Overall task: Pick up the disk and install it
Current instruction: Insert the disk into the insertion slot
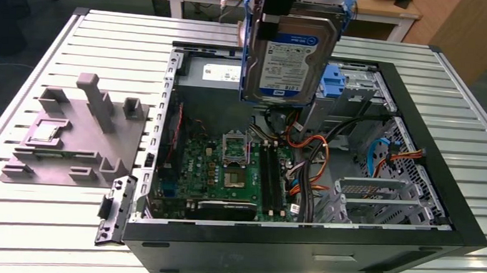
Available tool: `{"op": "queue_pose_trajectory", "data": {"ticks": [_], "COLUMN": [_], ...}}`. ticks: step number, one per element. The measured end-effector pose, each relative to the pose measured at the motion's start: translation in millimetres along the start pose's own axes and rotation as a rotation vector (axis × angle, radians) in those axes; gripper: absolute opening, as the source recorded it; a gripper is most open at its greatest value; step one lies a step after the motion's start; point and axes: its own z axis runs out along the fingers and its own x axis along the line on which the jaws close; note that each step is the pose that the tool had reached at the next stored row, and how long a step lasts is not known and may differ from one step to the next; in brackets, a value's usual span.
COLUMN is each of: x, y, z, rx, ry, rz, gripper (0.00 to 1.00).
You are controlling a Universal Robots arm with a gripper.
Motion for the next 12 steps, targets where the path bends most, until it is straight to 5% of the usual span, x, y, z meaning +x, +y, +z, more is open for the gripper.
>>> {"op": "queue_pose_trajectory", "data": {"ticks": [12], "x": [7.4], "y": [-1.9], "z": [0.4], "rx": [0.0], "ry": [0.0], "rz": [0.0], "gripper": [0.36]}}
